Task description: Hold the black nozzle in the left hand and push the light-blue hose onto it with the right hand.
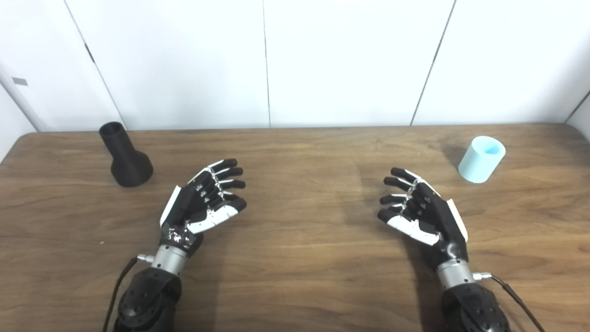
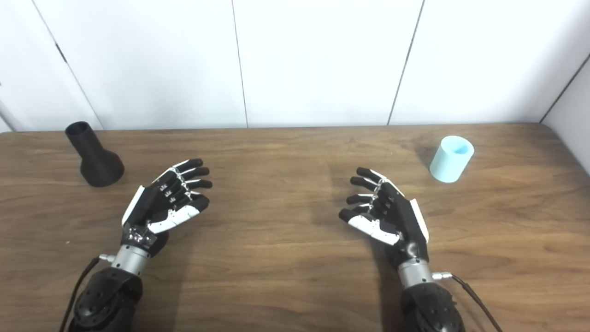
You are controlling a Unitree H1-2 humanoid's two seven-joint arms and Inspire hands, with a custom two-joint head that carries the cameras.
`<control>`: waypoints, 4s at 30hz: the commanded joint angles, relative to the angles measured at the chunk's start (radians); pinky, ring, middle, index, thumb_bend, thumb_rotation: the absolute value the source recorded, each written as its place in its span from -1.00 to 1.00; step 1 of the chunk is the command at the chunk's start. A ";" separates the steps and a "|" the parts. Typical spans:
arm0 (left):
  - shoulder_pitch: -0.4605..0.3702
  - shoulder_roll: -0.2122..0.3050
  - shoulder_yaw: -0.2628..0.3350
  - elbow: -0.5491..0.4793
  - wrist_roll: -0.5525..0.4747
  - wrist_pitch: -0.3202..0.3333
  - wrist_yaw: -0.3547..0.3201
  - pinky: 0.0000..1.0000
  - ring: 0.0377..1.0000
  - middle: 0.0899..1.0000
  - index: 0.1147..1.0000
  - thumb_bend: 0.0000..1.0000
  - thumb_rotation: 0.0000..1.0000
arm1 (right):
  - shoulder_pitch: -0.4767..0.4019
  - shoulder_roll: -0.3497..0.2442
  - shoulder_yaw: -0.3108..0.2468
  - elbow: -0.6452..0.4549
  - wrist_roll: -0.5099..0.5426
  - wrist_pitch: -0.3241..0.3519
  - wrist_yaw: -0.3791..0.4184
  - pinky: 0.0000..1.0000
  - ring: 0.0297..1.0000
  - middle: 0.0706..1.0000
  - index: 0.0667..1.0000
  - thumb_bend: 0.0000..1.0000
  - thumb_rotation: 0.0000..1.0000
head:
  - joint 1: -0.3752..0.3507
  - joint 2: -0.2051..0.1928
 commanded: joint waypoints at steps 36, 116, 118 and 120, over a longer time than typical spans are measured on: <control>0.019 -0.033 0.043 -0.072 0.191 -0.036 0.203 0.27 0.43 0.46 0.41 0.47 -0.61 | -0.022 -0.048 -0.025 -0.055 0.110 0.013 0.048 -0.27 0.12 0.58 0.59 0.20 -0.98 | 0.328 -0.139; -0.292 0.283 0.135 0.174 0.418 0.277 0.376 0.93 1.00 1.00 1.00 0.86 -0.40 | -0.019 0.000 -0.010 -0.291 0.040 0.273 -0.037 -0.11 0.13 0.56 0.64 -0.05 -1.00 | 0.311 -0.115; -0.295 0.282 0.139 0.186 0.408 0.269 0.375 0.91 0.98 1.00 1.00 0.86 -0.42 | -0.015 -0.002 -0.007 -0.294 0.045 0.257 -0.029 -0.26 0.09 0.59 0.65 -0.18 -1.00 | 0.309 -0.112; -0.301 0.279 0.141 0.201 0.391 0.255 0.371 0.88 0.96 0.98 1.00 0.85 -0.44 | -0.011 -0.004 -0.004 -0.298 0.040 0.256 -0.027 -0.28 0.09 0.61 0.65 -0.22 -1.00 | 0.306 -0.107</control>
